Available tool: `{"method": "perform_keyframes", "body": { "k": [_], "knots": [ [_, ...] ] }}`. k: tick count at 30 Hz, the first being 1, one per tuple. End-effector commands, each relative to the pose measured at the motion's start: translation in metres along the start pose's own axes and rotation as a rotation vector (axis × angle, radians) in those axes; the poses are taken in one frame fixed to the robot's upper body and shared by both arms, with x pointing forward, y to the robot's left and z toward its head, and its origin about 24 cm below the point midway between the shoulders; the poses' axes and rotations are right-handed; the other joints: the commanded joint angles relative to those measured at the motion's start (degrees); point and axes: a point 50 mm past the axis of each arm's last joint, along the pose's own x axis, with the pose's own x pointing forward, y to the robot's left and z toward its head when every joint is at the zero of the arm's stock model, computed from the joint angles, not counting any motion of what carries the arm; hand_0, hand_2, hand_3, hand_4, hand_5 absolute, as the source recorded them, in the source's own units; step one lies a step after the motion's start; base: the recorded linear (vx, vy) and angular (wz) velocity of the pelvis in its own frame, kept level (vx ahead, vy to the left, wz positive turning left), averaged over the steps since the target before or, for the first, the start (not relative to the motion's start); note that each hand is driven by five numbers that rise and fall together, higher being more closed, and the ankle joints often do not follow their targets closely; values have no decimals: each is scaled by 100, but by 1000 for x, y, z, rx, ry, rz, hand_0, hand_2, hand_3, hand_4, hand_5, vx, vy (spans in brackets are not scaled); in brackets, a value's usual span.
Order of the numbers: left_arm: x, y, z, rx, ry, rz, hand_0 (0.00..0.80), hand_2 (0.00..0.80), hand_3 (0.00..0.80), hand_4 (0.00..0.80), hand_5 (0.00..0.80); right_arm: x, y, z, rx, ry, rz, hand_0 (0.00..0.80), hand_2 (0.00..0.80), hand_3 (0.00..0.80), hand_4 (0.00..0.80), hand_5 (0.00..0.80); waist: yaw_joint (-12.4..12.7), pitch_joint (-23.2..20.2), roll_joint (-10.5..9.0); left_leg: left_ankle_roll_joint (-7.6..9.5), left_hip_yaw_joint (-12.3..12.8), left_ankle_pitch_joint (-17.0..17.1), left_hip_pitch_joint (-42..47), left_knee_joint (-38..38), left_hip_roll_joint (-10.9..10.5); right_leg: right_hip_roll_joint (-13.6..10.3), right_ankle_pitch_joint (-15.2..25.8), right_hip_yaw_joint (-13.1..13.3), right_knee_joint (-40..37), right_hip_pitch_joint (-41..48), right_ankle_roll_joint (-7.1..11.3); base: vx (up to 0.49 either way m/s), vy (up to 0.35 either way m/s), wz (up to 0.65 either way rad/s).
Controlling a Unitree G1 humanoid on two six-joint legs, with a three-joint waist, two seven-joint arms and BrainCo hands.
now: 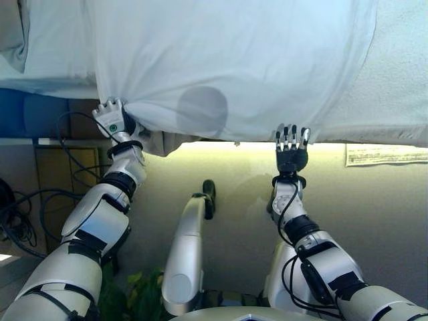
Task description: Make the bed neatly
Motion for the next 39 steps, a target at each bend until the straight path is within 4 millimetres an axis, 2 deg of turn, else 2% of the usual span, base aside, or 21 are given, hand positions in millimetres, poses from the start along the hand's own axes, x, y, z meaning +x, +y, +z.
{"method": "perform_keyframes", "body": {
  "k": [1,7,11,17,25,34,39],
  "knots": [
    [-49,-39,-102,140,396,-208,800,800,800,800,800,-11,-2,-5,1,-8,35,0,0,0,0,0,206,-12,62,-90,-205,1190,-155,-1023,-296,-158,948,9,-495,195,699,-15,73,-2],
    [-85,-61,-108,195,462,-298,800,800,800,800,800,-14,-3,-3,-23,-5,25,0,0,0,0,0,201,-29,178,-21,-235,1066,-265,-774,-387,-100,740,66,-134,103,666,-17,50,-1],
    [-90,-59,-120,233,475,-274,800,800,800,800,800,-16,-2,-5,-35,1,14,0,0,0,0,0,227,-75,224,-20,-272,1061,-206,-829,-427,-37,667,102,-124,149,644,6,53,-1],
    [-72,-44,-129,292,451,-203,800,800,800,800,800,-17,2,-8,-56,11,22,0,0,0,0,0,221,-171,303,-38,-250,1039,-28,-899,-495,-62,654,120,-178,328,581,22,82,1],
    [-40,-18,-124,376,371,-104,800,800,800,800,800,-19,8,-9,-81,-15,3,0,0,0,0,0,286,-325,461,-75,-282,1015,153,-989,-658,-131,763,178,-391,541,589,41,77,2],
    [13,32,-110,409,319,25,800,800,800,800,800,-20,16,-7,-99,-63,2,0,0,0,0,0,366,-318,556,-85,-319,1065,208,-1100,-793,-51,924,223,-641,632,597,11,39,5],
    [26,42,-95,414,268,18,800,800,800,800,800,-19,23,-8,-92,-71,5,0,0,0,0,0,385,-279,558,-79,-322,1136,128,-1096,-834,-16,944,228,-605,565,603,-20,4,6]
  ]
}}
